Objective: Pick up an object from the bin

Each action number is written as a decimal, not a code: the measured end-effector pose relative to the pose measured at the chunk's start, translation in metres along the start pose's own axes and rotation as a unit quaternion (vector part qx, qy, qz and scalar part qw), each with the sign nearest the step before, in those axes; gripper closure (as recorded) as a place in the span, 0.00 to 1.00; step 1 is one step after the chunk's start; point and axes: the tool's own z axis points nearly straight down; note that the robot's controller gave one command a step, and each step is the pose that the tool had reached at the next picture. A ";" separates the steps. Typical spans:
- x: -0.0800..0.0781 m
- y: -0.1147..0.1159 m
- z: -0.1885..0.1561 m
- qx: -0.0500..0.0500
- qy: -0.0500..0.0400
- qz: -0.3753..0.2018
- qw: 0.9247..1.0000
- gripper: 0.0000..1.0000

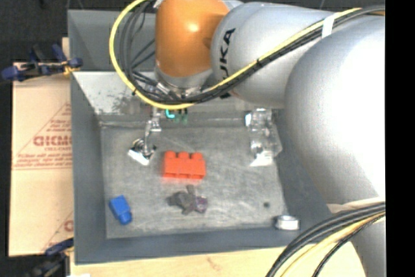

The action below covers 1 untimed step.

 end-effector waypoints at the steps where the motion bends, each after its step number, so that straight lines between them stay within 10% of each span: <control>1: 0.054 -0.047 0.089 -0.002 -0.020 -0.105 0.994 0.00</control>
Offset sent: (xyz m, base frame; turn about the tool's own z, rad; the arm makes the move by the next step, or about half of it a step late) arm -0.0633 -0.0482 -0.0983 -0.2141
